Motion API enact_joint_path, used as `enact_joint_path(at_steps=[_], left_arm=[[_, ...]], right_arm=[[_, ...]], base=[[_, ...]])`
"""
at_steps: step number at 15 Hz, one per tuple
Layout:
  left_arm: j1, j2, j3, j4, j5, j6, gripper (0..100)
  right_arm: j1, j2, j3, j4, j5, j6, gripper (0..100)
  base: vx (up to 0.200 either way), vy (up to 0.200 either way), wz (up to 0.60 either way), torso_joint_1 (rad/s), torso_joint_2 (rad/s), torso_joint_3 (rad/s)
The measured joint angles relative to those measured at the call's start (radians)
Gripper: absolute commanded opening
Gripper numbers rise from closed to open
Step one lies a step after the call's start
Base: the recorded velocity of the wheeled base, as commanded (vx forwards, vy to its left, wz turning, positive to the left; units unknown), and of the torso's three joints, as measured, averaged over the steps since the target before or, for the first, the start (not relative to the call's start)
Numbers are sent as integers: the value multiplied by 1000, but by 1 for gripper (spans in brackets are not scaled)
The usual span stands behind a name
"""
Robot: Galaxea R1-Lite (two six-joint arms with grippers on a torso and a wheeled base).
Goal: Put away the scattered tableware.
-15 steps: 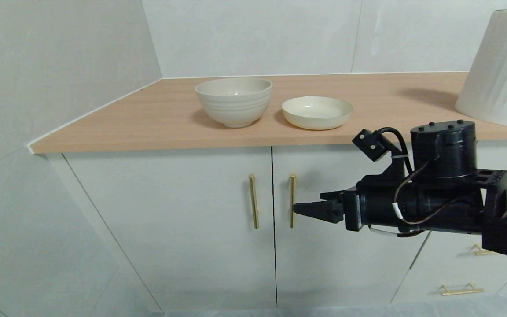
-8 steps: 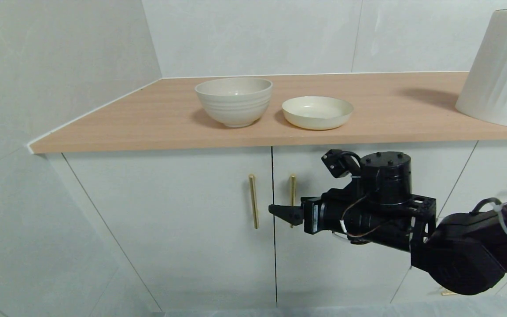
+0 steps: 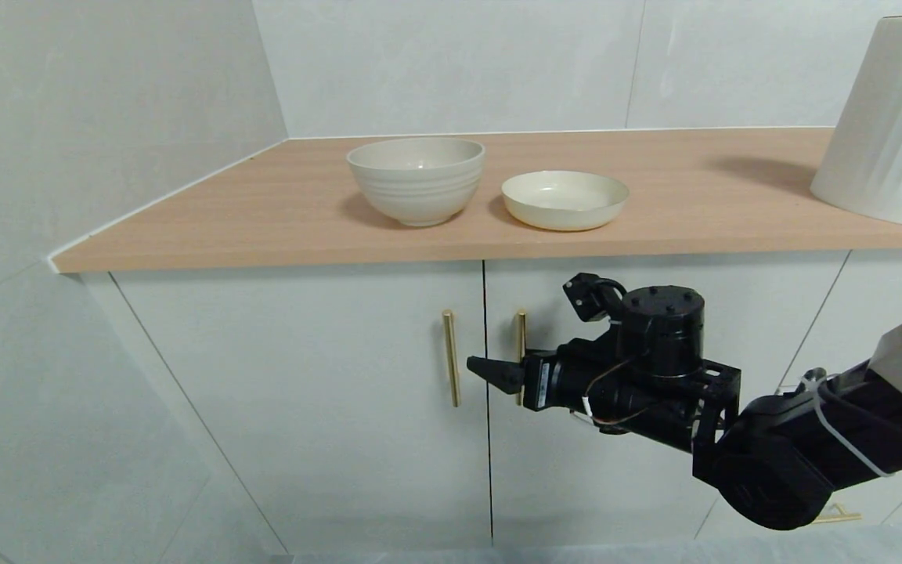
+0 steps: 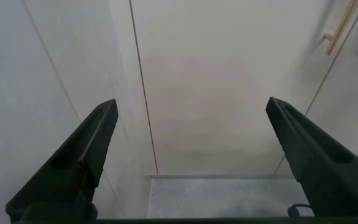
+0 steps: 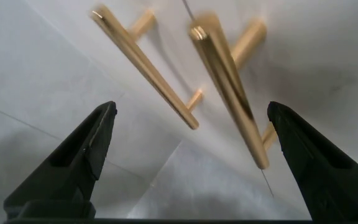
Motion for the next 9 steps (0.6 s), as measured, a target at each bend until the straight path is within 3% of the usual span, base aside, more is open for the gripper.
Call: enact_joint_path(at_steps=[9], left_arm=[[0,0,0,0,0,2,100]], right_arm=[[16,6,8,-41,9,70,100]], base=[[0,0,0,0,0,0]])
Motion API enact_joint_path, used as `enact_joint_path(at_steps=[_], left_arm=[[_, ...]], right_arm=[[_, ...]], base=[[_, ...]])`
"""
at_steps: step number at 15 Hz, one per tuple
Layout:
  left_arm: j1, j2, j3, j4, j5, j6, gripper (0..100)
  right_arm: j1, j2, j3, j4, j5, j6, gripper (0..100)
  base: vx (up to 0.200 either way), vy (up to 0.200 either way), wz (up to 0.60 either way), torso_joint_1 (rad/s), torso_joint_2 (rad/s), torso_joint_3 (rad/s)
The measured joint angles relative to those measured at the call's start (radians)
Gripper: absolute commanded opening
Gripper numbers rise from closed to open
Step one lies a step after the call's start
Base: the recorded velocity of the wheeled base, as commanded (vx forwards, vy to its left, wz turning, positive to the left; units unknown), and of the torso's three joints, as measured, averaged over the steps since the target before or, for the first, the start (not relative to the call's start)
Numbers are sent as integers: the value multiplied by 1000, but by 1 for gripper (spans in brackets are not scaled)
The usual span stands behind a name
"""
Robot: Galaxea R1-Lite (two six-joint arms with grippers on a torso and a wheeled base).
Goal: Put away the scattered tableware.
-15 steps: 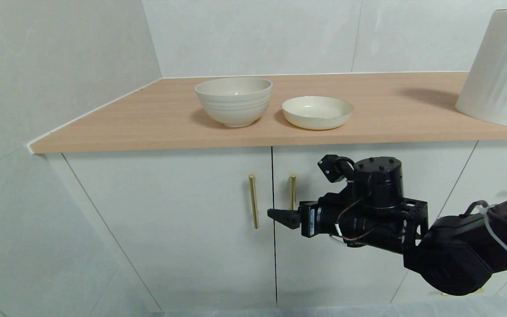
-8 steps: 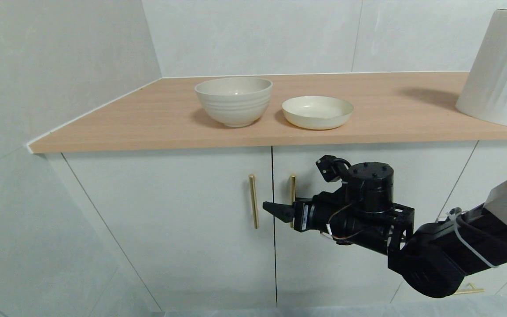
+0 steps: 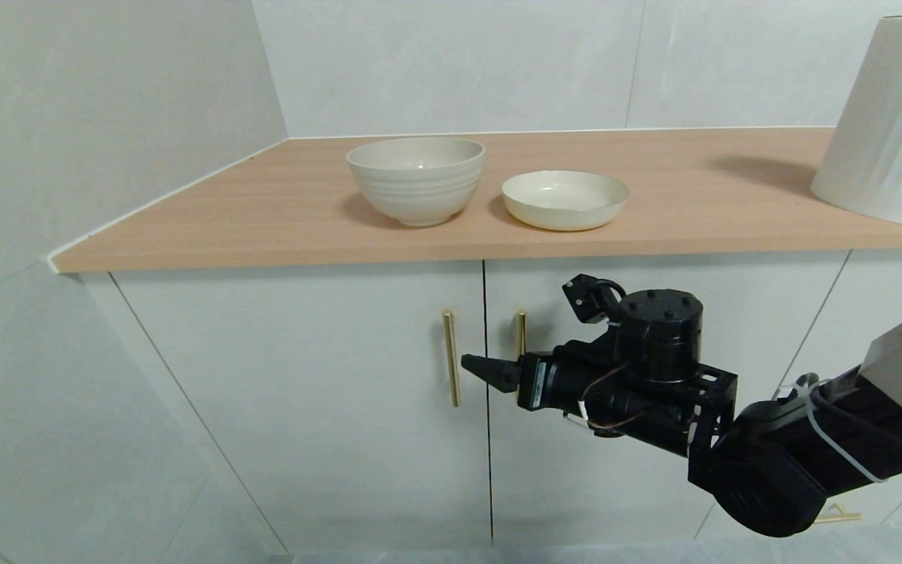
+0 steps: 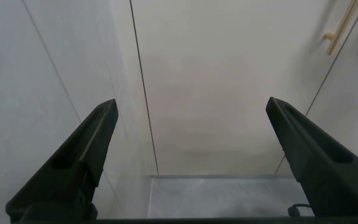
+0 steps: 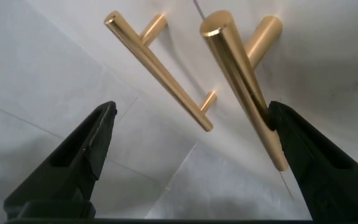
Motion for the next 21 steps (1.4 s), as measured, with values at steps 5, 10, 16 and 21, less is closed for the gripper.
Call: enact_joint_path(at_steps=[5,10,16,21], left_arm=[[0,0,0,0,0,4,100],[0,0,0,1,0,4,100],[0,0,0,1,1,4,100],[0,0,0,1,1,6,100]], right_arm=[[13,-18,31,-1,35,1,100],[14,-60,78,9,148,34,100],[13,-138,122,73,218,52,100],[1,-217,139,166,341,51,100]], base=[[0,0,0,0,0,0],[0,0,0,0,0,0],[0,0,0,0,0,0],[0,0,0,0,0,0]])
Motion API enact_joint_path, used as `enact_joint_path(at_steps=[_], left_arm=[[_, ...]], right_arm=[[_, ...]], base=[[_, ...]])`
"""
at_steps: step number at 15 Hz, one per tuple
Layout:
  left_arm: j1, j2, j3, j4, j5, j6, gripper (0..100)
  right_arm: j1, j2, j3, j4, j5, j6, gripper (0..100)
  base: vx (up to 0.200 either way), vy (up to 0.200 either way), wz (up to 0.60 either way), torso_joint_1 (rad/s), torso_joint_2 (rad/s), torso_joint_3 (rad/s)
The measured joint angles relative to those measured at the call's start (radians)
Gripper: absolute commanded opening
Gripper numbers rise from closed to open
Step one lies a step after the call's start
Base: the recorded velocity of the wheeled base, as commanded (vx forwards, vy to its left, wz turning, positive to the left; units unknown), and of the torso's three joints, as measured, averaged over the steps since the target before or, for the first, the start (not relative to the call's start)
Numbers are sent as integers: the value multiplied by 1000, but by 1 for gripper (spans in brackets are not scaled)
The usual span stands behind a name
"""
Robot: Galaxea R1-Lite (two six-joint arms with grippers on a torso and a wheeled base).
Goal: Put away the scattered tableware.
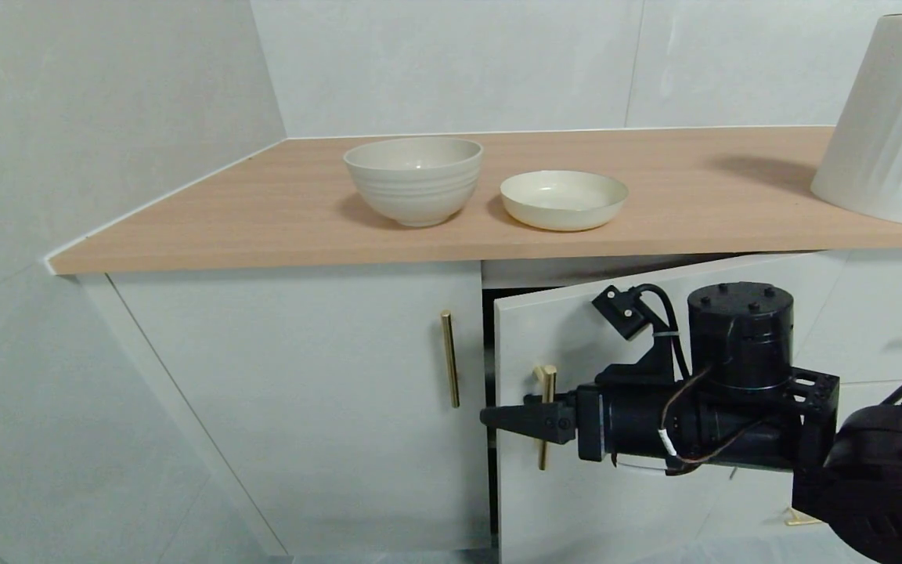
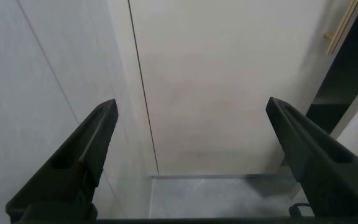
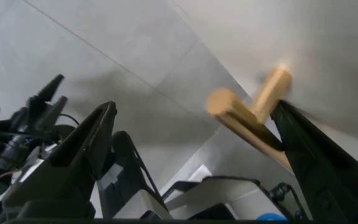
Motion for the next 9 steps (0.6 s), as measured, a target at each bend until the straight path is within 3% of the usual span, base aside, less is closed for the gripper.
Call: enact_joint_path(at_steps=[5,9], left_arm=[[0,0,-1,-6,-1,4,100],[-3,8,-138,64,-17,-14,100]], right_arm=[[-1,-21,5,-4,3,-1,100],[-2,-25,7,-5,4,-2,100]], base=[[0,0,0,0,0,0],[0,0,0,0,0,0]])
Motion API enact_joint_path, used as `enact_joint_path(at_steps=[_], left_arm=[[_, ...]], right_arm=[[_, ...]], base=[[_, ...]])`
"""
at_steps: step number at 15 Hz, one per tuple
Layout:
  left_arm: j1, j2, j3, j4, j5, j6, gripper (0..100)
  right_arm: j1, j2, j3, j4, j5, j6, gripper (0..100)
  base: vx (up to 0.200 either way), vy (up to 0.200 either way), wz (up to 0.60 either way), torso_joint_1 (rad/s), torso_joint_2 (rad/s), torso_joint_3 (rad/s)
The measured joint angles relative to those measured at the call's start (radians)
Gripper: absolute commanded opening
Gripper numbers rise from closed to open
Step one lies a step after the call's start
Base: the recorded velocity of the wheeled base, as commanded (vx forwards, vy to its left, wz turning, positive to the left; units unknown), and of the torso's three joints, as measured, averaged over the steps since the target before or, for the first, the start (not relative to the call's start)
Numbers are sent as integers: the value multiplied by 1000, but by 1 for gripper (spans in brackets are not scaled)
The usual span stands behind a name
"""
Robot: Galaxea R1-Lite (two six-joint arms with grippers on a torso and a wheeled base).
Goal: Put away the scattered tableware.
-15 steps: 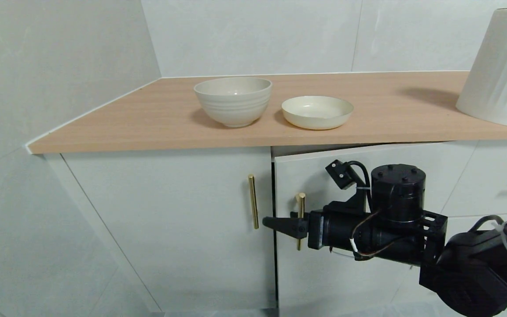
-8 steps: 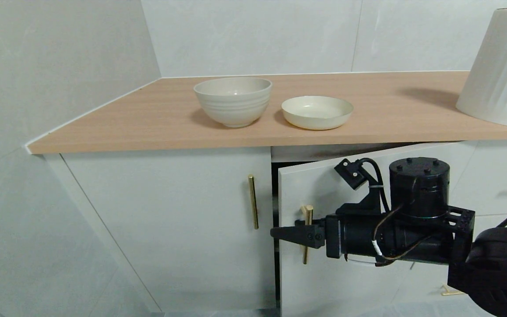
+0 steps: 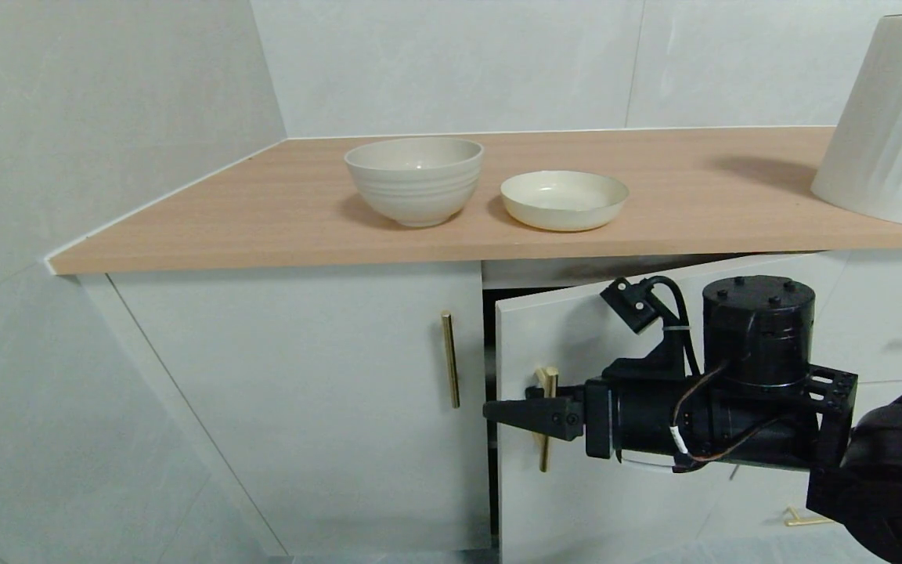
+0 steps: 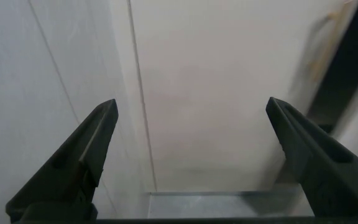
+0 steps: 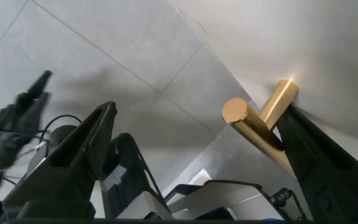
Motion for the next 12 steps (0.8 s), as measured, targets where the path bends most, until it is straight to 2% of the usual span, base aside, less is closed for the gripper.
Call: enact_joint_path(at_steps=[3,9,11,12], left_arm=[[-13,93,-167,76,-90,-2,100],[-34,562,-426,90,-389,-2,100],[-82,741,-472,86,-451,-9,100],[-122,820,-483,83,-469,-26,100]], right_arm=[[0,-11,2,0,0,0,100],[0,-34,5,5,0,0,100],[0,-37,6,4,0,-1,100],[0,-37,6,4,0,-1,100]], base=[[0,0,0,0,0,0],[0,0,0,0,0,0],[0,0,0,0,0,0],[0,0,0,0,0,0]])
